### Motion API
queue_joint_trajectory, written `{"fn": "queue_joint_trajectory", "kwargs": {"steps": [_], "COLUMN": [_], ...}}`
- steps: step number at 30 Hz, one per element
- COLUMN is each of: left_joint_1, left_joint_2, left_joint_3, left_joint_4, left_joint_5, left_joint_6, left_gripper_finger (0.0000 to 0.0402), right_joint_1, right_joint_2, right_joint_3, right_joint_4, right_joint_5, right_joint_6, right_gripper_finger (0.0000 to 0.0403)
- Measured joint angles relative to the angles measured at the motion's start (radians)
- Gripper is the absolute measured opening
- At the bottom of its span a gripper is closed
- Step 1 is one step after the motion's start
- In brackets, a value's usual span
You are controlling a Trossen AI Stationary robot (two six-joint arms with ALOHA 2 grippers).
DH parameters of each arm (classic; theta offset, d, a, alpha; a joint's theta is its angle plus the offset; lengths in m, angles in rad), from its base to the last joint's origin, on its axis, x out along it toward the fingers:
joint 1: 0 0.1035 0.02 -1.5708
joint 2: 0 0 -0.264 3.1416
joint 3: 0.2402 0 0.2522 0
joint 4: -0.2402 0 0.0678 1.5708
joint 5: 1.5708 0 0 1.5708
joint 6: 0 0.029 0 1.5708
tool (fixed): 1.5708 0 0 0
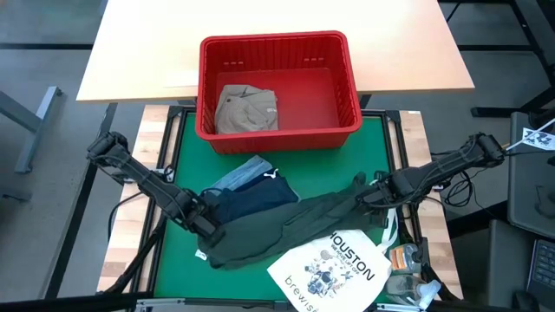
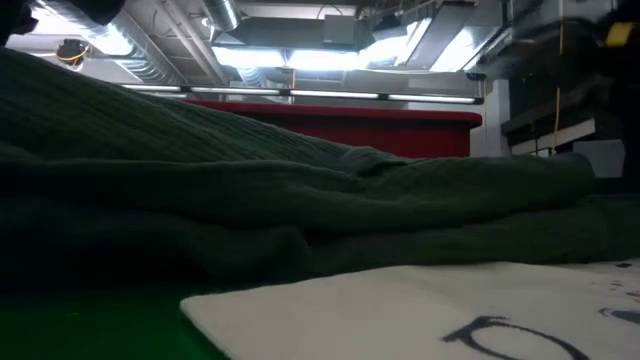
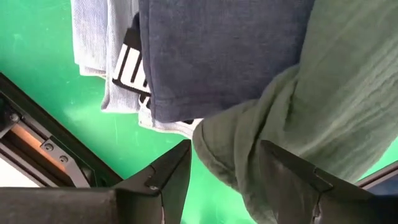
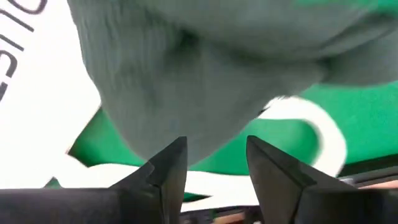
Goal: Fold Laundry from Bin
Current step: Fold the dark green polo shirt
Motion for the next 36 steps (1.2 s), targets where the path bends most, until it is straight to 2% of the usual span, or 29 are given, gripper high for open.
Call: {"fn": "queue_joint_trajectory", "kwargs": {"steps": [4, 7, 10, 16, 20, 27, 36], "left_joint_1": [0.032, 0.058, 0.088, 0.132, 0.123, 0.07, 0.063], "left_joint_2": [-0.004, -0.004, -0.004, -0.004, -0.004, 0.025, 0.15], "left_joint_3": [0.0, 0.0, 0.0, 0.0, 0.0, 0.0, 0.0], "left_joint_4": [0.002, 0.008, 0.043, 0.127, 0.211, 0.361, 0.377], "left_joint_5": [0.009, 0.009, 0.006, -0.012, -0.091, -0.182, -0.214], "left_joint_6": [0.047, 0.105, 0.162, 0.268, 0.314, 0.332, 0.343], "left_gripper_finger": [0.0181, 0.0181, 0.0182, 0.0182, 0.0182, 0.0182, 0.0182], "right_joint_1": [0.0, 0.0, -0.017, -0.092, -0.121, -0.118, -0.118], "right_joint_2": [0.0, 0.0, 0.011, 0.068, 0.13, 0.224, 0.281], "right_joint_3": [0.06, 0.064, 0.064, 0.064, 0.034, -0.097, -0.178], "right_joint_4": [0.01, 0.096, 0.176, 0.226, 0.234, 0.303, 0.3], "right_joint_5": [0.144, 0.311, 0.398, 0.38, 0.291, 0.19, 0.187], "right_joint_6": [-0.01, -0.01, -0.012, -0.011, -0.011, -0.008, 0.094], "right_gripper_finger": [0.0166, 0.0166, 0.0166, 0.0166, 0.0166, 0.0166, 0.0166]}}
